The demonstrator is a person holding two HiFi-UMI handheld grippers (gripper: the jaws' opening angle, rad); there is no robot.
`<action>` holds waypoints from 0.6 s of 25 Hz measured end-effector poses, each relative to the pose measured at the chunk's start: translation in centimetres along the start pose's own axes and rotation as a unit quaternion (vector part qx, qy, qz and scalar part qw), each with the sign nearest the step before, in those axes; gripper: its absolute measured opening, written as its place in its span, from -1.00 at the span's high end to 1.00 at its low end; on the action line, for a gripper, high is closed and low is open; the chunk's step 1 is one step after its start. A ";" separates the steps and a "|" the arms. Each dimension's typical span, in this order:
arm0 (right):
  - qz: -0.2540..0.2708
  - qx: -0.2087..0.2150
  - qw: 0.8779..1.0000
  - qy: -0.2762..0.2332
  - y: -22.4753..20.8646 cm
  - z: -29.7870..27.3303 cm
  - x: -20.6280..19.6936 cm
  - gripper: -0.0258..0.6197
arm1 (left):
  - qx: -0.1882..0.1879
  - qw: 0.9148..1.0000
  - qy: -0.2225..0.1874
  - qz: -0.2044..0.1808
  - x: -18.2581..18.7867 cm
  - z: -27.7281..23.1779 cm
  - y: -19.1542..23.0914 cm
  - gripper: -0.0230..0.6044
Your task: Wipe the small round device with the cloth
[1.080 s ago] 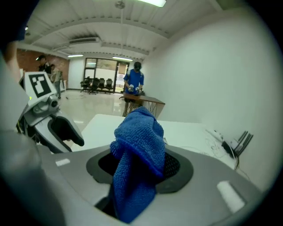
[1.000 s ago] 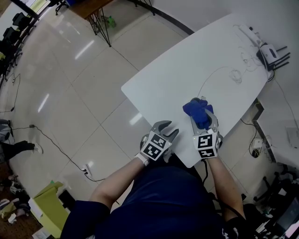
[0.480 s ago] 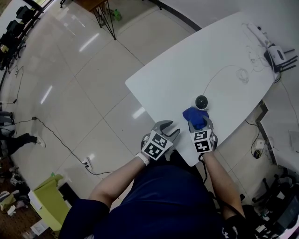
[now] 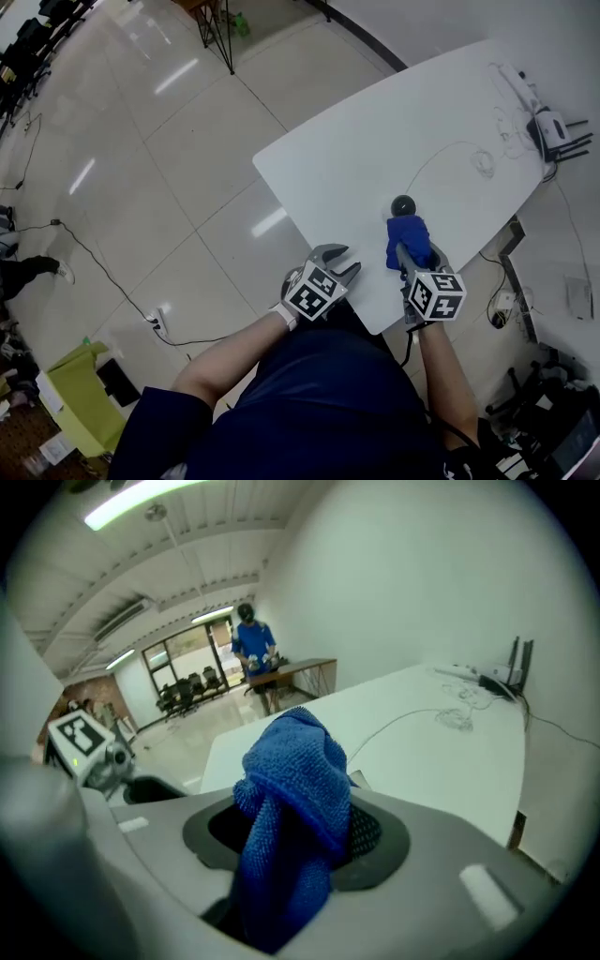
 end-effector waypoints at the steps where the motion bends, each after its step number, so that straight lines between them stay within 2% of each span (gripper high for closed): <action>1: -0.021 -0.015 0.999 -0.026 -0.4 0.9 1.6 0.28 | 0.002 1.000 -0.002 0.002 0.0 0.2 0.2 0.37; 4: -0.082 -0.044 0.993 -0.074 -1.1 2.2 5.6 0.28 | 0.012 1.000 -0.009 0.011 0.0 0.7 1.0 0.38; 7: -0.133 -0.022 0.988 -0.080 -0.1 1.1 7.3 0.28 | 0.022 0.999 -0.014 0.020 0.1 1.3 1.7 0.39; 12: -0.221 0.010 0.974 -0.054 2.2 -2.5 5.9 0.28 | 0.035 0.999 -0.013 0.034 -1.1 3.2 3.2 0.39; 15: -0.234 0.010 0.971 -0.044 2.6 -3.9 5.0 0.28 | 0.044 0.998 -0.006 0.046 -2.0 3.8 4.1 0.39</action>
Point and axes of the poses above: the fingertips, and each gripper's own axes: z backward along the fingers, y to its left, x out of its top, the point moved 2 cm from there along z, backward along the fingers, and after that the axes turned 3 degrees about y, right-handed, at the moved point
